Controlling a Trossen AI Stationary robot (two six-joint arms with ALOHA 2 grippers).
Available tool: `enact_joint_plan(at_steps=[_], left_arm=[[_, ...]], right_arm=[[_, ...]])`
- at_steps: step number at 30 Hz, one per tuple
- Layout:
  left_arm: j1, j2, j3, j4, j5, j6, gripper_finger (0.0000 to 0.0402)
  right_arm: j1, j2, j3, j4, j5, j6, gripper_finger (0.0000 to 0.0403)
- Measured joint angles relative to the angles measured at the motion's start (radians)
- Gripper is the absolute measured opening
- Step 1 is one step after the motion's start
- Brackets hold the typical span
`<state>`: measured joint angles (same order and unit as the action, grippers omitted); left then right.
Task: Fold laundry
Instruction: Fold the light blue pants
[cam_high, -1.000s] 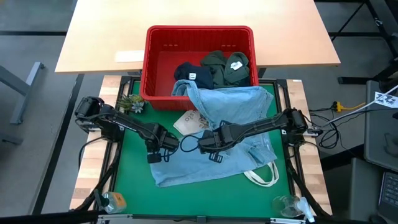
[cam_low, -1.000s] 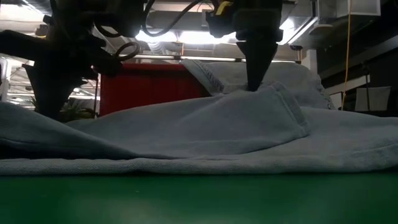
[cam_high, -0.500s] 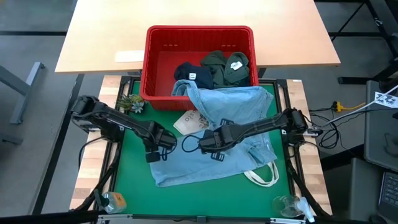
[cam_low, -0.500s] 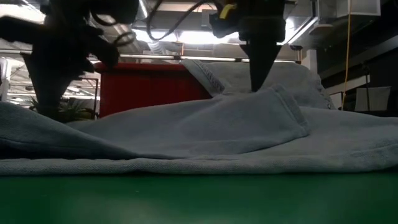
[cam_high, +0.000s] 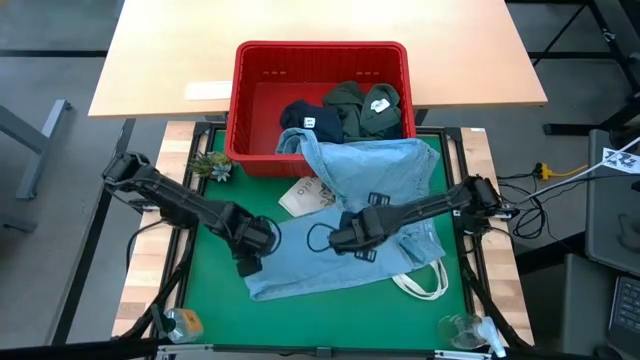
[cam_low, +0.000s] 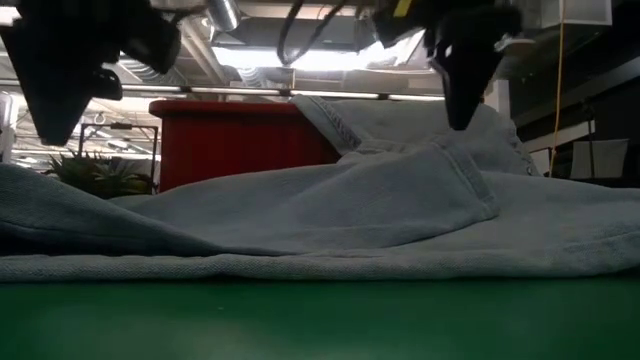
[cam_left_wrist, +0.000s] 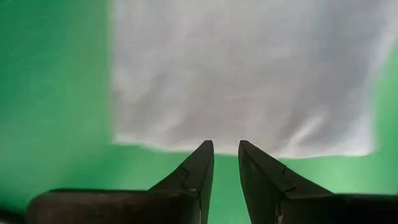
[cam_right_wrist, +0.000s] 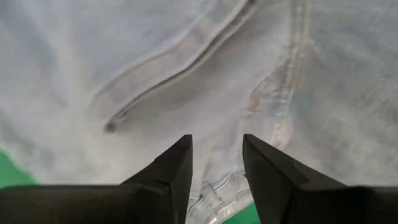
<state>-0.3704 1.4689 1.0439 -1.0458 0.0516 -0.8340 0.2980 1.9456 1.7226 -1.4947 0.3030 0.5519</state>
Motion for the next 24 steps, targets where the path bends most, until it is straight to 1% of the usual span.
enact_joint_plan(at_steps=[4, 7, 11, 15, 16, 19, 22, 24], left_arm=[[-0.068, 0.0, 0.0, 0.085, -0.018, -0.062, 0.0071], [-0.116, 0.004, 0.0, 0.136, -0.036, -0.082, 0.0079], [-0.171, 0.01, 0.0, 0.182, -0.087, -0.108, 0.01], [-0.216, 0.028, 0.0, 0.23, -0.121, -0.165, 0.0124], [-0.226, 0.034, 0.0, 0.246, -0.135, -0.169, 0.0128], [-0.257, 0.059, 0.0, 0.272, -0.169, -0.18, 0.0137], [-0.28, 0.078, 0.0, 0.307, -0.178, -0.181, 0.0138], [-0.294, 0.086, 0.0, 0.33, -0.184, -0.182, 0.0139]], right_arm=[[0.07, -0.004, 0.0, 0.0, -0.008, 0.024, 0.014], [0.126, -0.001, 0.0, -0.002, -0.021, -0.003, 0.014], [0.188, -0.011, 0.0, -0.011, -0.075, -0.124, 0.014], [0.226, -0.067, -0.001, -0.003, -0.079, -0.132, 0.014], [0.231, -0.083, -0.013, 0.025, -0.072, -0.132, 0.014], [0.233, -0.144, -0.108, 0.144, -0.079, -0.137, 0.014], [0.23, -0.236, -0.266, 0.27, -0.143, -0.131, 0.014], [0.218, -0.295, -0.374, 0.377, -0.168, -0.089, 0.014]])
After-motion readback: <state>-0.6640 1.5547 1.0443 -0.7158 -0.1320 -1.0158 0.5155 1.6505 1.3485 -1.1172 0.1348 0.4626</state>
